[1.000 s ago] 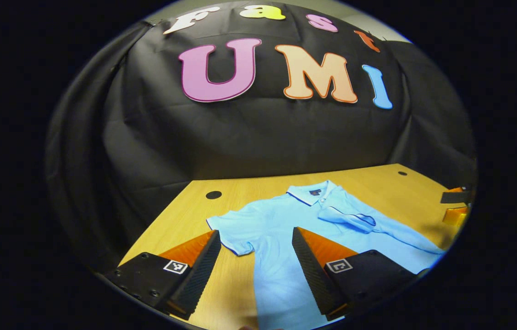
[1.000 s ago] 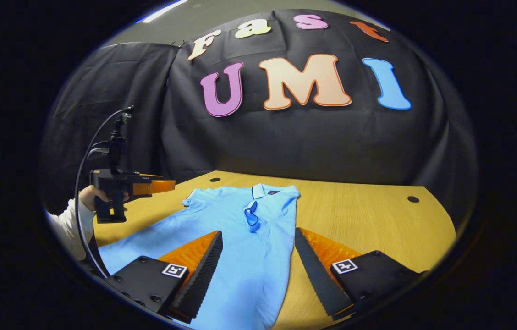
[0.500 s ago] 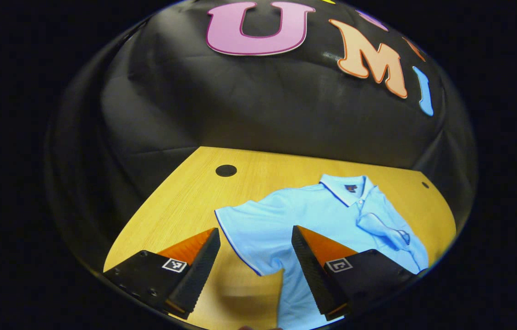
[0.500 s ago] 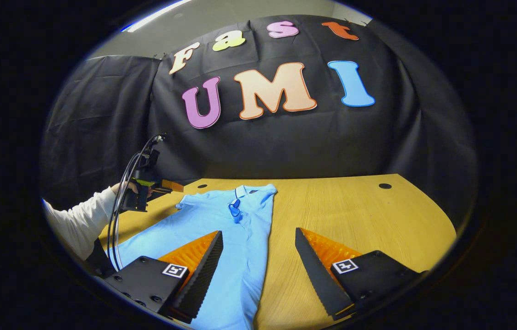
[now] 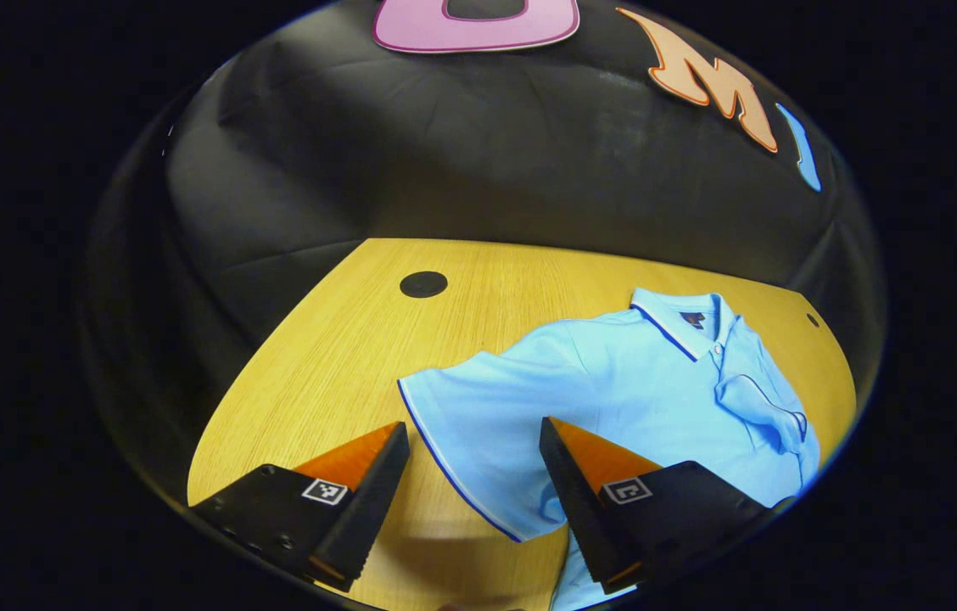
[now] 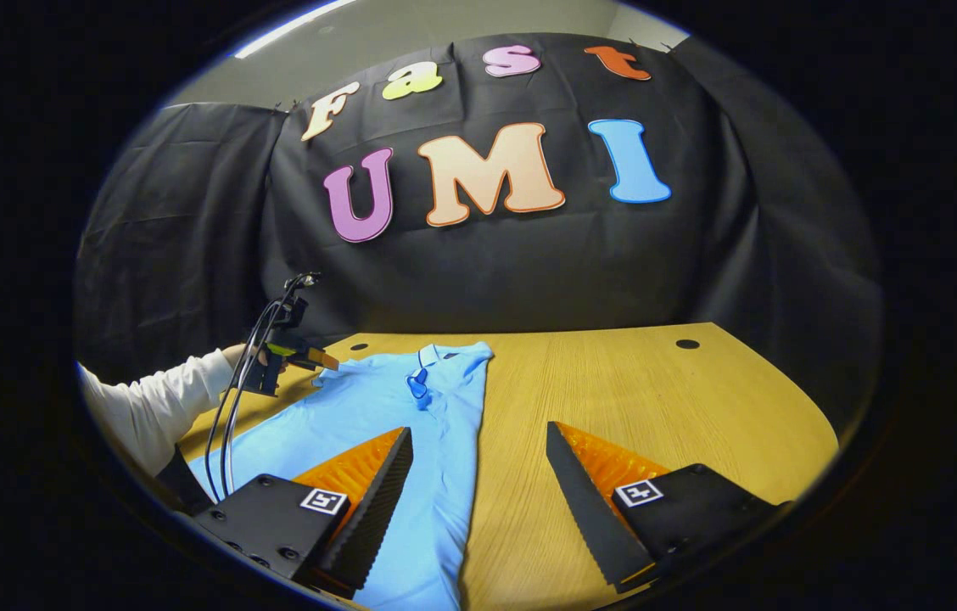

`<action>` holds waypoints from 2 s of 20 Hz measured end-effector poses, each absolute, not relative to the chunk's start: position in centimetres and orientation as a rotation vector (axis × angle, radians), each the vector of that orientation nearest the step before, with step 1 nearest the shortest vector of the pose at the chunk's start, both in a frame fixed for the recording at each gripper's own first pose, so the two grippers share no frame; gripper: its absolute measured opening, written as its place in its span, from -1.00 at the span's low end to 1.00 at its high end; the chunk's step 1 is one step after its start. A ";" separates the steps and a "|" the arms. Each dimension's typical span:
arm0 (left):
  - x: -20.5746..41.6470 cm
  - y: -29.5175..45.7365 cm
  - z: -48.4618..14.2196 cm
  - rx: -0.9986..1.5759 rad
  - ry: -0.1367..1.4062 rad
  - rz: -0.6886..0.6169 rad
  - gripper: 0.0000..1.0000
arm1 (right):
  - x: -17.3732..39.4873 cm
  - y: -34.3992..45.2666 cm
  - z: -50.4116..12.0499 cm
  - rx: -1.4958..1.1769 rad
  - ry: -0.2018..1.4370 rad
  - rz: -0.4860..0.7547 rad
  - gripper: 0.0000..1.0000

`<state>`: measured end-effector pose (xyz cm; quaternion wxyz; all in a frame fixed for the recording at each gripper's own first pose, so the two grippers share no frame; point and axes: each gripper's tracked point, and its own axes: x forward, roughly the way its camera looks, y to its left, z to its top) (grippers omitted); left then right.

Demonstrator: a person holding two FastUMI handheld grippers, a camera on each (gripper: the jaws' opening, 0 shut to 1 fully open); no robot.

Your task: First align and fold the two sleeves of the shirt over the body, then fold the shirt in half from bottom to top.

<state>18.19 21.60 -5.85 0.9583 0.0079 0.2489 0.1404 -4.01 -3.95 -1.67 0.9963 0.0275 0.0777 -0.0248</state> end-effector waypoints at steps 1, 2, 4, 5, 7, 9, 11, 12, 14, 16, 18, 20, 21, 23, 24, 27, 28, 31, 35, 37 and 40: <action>18.4 21.7 -6.1 0.016 0.510 0.285 0.84 | -4.1 -4.0 -1.8 0.059 0.156 -0.052 0.97; 18.4 21.7 -6.5 0.015 0.517 0.285 0.84 | -4.1 -4.2 -1.8 0.065 0.156 -0.055 0.97; 18.3 21.9 -6.9 0.014 0.530 0.294 0.83 | -4.3 -4.8 -1.9 0.072 0.158 -0.068 0.97; 18.3 22.0 -7.0 0.014 0.531 0.294 0.83 | -4.4 -5.0 -1.9 0.074 0.159 -0.074 0.97; 18.1 22.1 -7.1 0.021 0.541 0.300 0.82 | -4.5 -5.5 -2.3 0.078 0.163 -0.084 0.97; 18.1 22.0 -7.1 0.025 0.545 0.295 0.77 | -4.6 -5.8 -2.7 0.087 0.171 -0.091 0.97; 18.2 21.9 -7.2 0.028 0.546 0.289 0.64 | -4.8 -6.0 -3.1 0.104 0.177 -0.093 0.97; 18.2 21.8 -7.3 0.031 0.550 0.285 0.60 | -4.8 -6.0 -3.2 0.114 0.181 -0.094 0.97; 18.4 21.3 -7.1 0.031 0.549 0.264 0.39 | -4.8 -6.2 -3.1 0.125 0.180 -0.093 0.92; 18.7 20.6 -7.1 0.030 0.551 0.238 -0.13 | -5.0 -6.8 -2.7 0.118 0.173 -0.097 0.97; 19.0 20.1 -7.2 0.024 0.548 0.219 -0.55 | -5.1 -6.9 -2.5 0.110 0.170 -0.101 0.97; 19.2 19.9 -7.3 0.028 0.551 0.223 -0.94 | -5.1 -6.9 -2.9 0.109 0.176 -0.100 0.97; 19.3 19.9 -7.3 0.031 0.555 0.227 -1.00 | -5.1 -6.9 -3.0 0.108 0.178 -0.099 0.97; 19.5 20.0 -7.0 0.017 0.542 0.233 -1.00 | -5.0 -6.7 -3.3 0.106 0.180 -0.096 0.97; 19.5 19.7 -7.1 0.014 0.539 0.236 -1.00 | -4.8 -6.7 -3.4 0.103 0.182 -0.094 0.97; 19.7 18.7 -5.6 0.016 0.510 0.221 -1.00 | -4.6 -6.7 -3.6 0.097 0.188 -0.086 0.97; 20.0 18.2 -4.6 0.022 0.490 0.213 -1.00 | -4.6 -6.7 -3.4 0.099 0.186 -0.083 0.97; 20.5 15.1 -1.6 0.023 0.438 0.158 -1.00 | -4.2 -6.6 -3.2 0.108 0.177 -0.077 0.97; 21.5 8.9 0.9 0.016 0.395 0.052 -1.00 | -4.6 -6.4 -4.0 0.092 0.189 -0.080 0.97; 21.9 5.9 1.5 0.039 0.388 -0.001 -1.00 | -4.9 -6.3 -4.2 0.089 0.198 -0.079 0.97; 22.1 0.3 1.1 0.072 0.398 -0.104 -1.00 | -4.9 -6.1 -4.5 0.090 0.207 -0.077 0.97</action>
